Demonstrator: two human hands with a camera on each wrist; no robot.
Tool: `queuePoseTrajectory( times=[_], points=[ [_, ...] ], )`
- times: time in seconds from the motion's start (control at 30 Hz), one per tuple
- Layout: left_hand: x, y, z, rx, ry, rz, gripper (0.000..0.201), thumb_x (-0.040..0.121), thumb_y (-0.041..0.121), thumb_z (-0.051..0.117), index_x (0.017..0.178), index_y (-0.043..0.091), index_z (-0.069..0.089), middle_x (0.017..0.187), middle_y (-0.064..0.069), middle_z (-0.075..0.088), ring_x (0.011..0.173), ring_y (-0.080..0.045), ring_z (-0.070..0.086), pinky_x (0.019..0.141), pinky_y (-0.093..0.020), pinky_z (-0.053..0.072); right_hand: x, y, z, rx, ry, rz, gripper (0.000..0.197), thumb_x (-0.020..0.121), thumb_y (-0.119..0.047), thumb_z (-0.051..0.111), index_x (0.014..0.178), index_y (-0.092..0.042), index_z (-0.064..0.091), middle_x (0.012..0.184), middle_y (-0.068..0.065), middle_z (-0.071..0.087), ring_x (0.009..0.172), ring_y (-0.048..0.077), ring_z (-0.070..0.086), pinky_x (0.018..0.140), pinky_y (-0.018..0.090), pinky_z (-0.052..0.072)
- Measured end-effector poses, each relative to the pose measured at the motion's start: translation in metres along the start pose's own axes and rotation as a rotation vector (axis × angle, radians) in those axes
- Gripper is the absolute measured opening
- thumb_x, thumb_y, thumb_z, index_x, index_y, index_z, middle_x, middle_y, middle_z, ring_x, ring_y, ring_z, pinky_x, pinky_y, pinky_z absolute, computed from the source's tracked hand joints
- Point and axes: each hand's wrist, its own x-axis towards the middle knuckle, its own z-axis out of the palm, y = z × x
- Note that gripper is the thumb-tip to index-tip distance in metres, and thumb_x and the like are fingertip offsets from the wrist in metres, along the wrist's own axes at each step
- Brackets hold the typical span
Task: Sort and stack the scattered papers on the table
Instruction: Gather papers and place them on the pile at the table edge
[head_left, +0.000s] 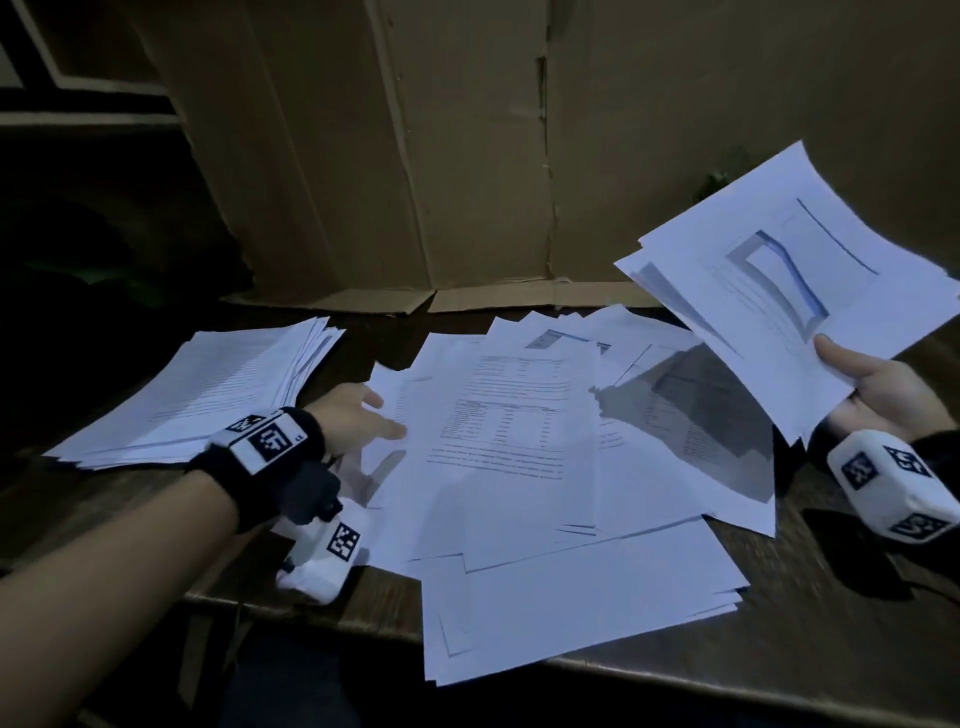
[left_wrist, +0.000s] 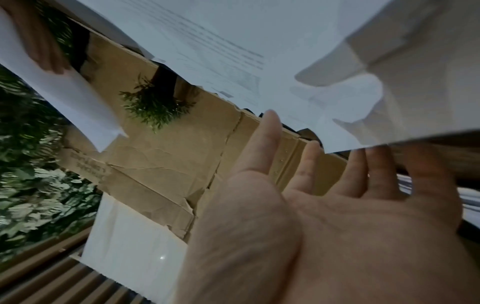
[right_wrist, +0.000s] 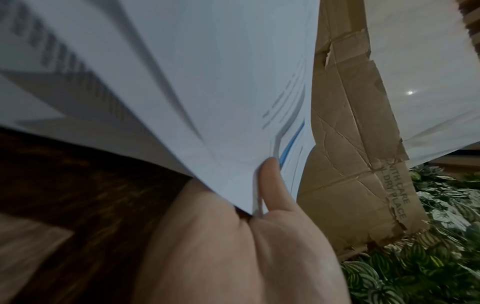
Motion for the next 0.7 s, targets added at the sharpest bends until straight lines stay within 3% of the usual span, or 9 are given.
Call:
queuePoseTrajectory(
  times=[0.1, 0.2, 0.27, 0.3, 0.33, 0.4, 0.47, 0.53, 0.7],
  points=[
    [0.001, 0.008, 0.002, 0.046, 0.010, 0.001, 0.068, 0.082, 0.030, 0.078, 0.140, 0.013, 0.045, 0.138, -0.008, 0.045, 0.113, -0.023, 0.048, 0.094, -0.033, 0.044, -0.001, -0.001, -0.001, -0.006, 0.012, 0.040, 0.040, 0.052, -0.021, 0.079, 0.086, -0.002, 0.081, 0.116, 0.012, 0.073, 0.099, 0.022, 0.074, 0.065, 0.035, 0.061],
    [0.003, 0.016, 0.008, 0.343, 0.054, -0.004, 0.059, 0.085, 0.047, 0.069, 0.132, 0.015, 0.057, 0.140, -0.008, 0.045, 0.131, -0.031, 0.041, 0.109, -0.041, 0.038, 0.002, 0.000, -0.004, 0.029, -0.006, 0.041, 0.049, 0.051, -0.022, 0.080, 0.095, -0.002, 0.080, 0.123, 0.012, 0.070, 0.108, 0.022, 0.071, 0.075, 0.036, 0.062],
    [0.002, 0.023, 0.015, 0.388, -0.025, 0.006, 0.043, 0.089, 0.049, 0.064, 0.105, 0.009, 0.068, 0.113, -0.008, 0.060, 0.111, -0.026, 0.055, 0.096, -0.034, 0.044, 0.004, -0.001, -0.007, 0.059, -0.009, 0.055, 0.056, 0.055, -0.022, 0.081, 0.107, -0.003, 0.076, 0.130, 0.012, 0.067, 0.115, 0.023, 0.067, 0.086, 0.039, 0.059],
    [0.002, 0.026, 0.019, 0.350, -0.065, 0.015, 0.040, 0.086, 0.048, 0.068, 0.089, 0.008, 0.066, 0.094, -0.006, 0.061, 0.093, -0.023, 0.058, 0.082, -0.030, 0.047, 0.004, -0.002, -0.008, 0.066, -0.003, 0.067, 0.059, 0.056, -0.022, 0.081, 0.112, -0.003, 0.074, 0.132, 0.012, 0.065, 0.118, 0.023, 0.066, 0.090, 0.040, 0.057],
    [0.004, 0.027, 0.023, 0.314, -0.098, 0.003, 0.041, 0.082, 0.048, 0.073, 0.085, 0.009, 0.060, 0.087, -0.004, 0.059, 0.084, -0.021, 0.057, 0.076, -0.029, 0.048, 0.004, -0.002, -0.009, 0.074, -0.010, 0.071, 0.061, 0.057, -0.022, 0.082, 0.114, -0.004, 0.072, 0.133, 0.012, 0.065, 0.119, 0.023, 0.066, 0.092, 0.040, 0.056],
    [0.004, 0.028, 0.027, 0.316, -0.095, 0.006, 0.055, 0.076, 0.049, 0.079, 0.107, 0.011, 0.055, 0.104, -0.003, 0.059, 0.098, -0.022, 0.058, 0.086, -0.032, 0.049, 0.003, -0.002, -0.005, 0.082, -0.031, 0.063, 0.051, 0.063, -0.021, 0.080, 0.111, -0.004, 0.075, 0.130, 0.012, 0.067, 0.116, 0.023, 0.067, 0.089, 0.038, 0.058],
    [0.006, 0.031, 0.028, 0.306, -0.086, -0.021, 0.075, 0.072, 0.046, 0.083, 0.127, 0.007, 0.049, 0.114, -0.004, 0.059, 0.104, -0.023, 0.057, 0.090, -0.033, 0.048, 0.000, 0.000, -0.001, 0.058, -0.007, 0.043, 0.025, 0.087, -0.022, 0.065, 0.098, -0.006, 0.080, 0.123, 0.009, 0.071, 0.110, 0.020, 0.070, 0.084, 0.035, 0.060],
    [0.009, 0.033, 0.027, 0.252, -0.103, -0.051, 0.079, 0.070, 0.041, 0.086, 0.129, 0.005, 0.047, 0.105, -0.002, 0.059, 0.096, -0.023, 0.058, 0.084, -0.033, 0.049, -0.001, 0.002, -0.001, 0.058, -0.017, 0.040, 0.041, 0.102, -0.028, 0.047, 0.091, -0.007, 0.081, 0.118, 0.008, 0.073, 0.106, 0.019, 0.072, 0.082, 0.033, 0.061],
    [0.012, 0.027, 0.028, 0.122, -0.078, -0.056, 0.082, 0.069, 0.032, 0.089, 0.133, 0.009, 0.043, 0.123, -0.010, 0.057, 0.108, -0.029, 0.059, 0.090, -0.040, 0.052, -0.001, -0.002, -0.003, 0.009, -0.021, 0.108, 0.028, 0.080, -0.024, 0.068, 0.096, -0.005, 0.080, 0.124, 0.008, 0.070, 0.111, 0.019, 0.070, 0.084, 0.036, 0.060]
  ],
)
